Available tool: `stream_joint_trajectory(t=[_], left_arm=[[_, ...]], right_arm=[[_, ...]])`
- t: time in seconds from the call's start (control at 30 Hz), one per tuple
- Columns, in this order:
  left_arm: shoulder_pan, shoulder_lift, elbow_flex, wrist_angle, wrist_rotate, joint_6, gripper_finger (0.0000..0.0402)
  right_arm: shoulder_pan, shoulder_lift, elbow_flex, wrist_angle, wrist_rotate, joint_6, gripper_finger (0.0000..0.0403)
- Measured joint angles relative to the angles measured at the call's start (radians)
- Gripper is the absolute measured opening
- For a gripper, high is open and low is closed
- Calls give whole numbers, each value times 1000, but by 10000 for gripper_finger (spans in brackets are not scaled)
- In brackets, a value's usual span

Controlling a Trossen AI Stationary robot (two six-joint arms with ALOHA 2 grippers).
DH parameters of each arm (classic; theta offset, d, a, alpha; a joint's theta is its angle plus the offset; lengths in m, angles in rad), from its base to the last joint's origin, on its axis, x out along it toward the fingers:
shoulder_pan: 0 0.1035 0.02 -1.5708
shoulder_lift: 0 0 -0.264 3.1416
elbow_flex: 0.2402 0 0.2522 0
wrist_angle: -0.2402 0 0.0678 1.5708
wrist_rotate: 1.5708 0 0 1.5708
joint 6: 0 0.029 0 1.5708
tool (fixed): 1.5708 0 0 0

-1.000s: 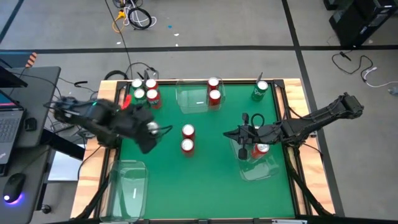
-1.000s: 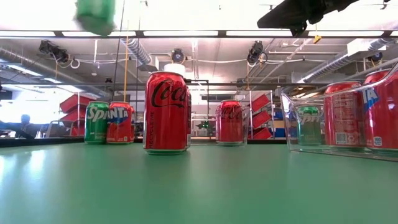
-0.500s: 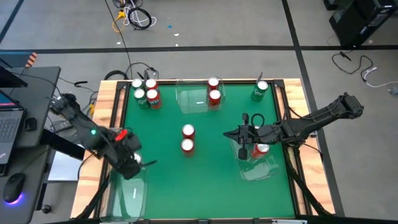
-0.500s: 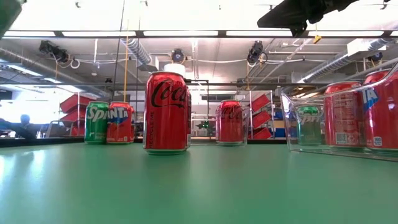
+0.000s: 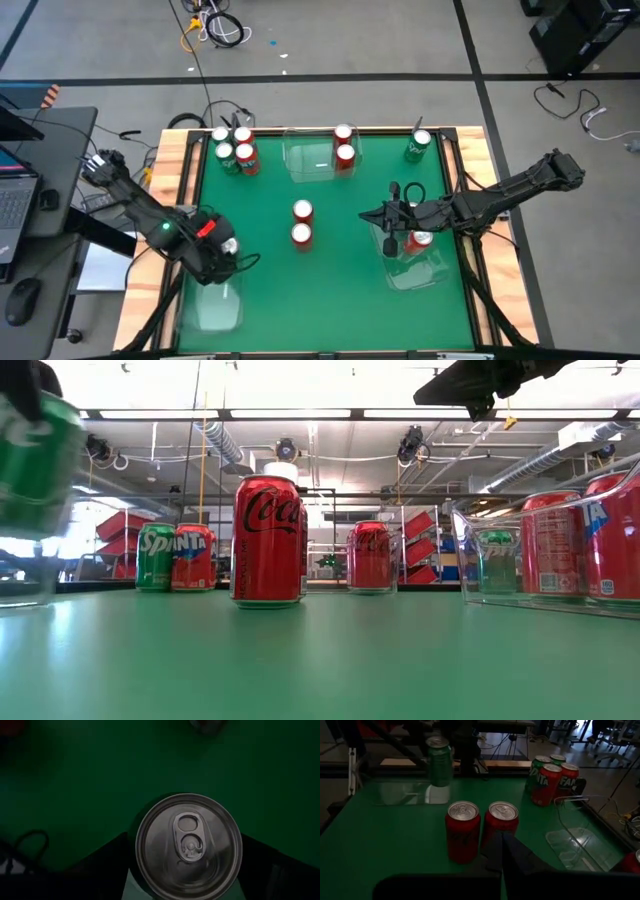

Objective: Sort soda cans
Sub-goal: Put the green soda can into the middle left transparent bin

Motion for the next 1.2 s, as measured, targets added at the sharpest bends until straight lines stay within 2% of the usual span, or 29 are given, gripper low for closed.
stream_joint_trajectory(t=[0.23,0.5,0.67,0.83,1.07,1.2], left_arm=[[34,0,-51,11,-114,21,288],[84,0,-174,218,-124,36,288],[123,0,-179,234,-130,50,288],[192,0,-179,254,-180,64,288],[278,3,-182,341,-169,98,288],[313,4,-238,389,-157,108,288]], right_arm=[[0,0,0,0,0,0,0],[0,0,0,0,0,19,0],[0,0,0,0,0,23,0],[0,0,0,0,0,23,0],[0,0,0,-6,0,23,0],[0,0,0,-11,0,23,0]])
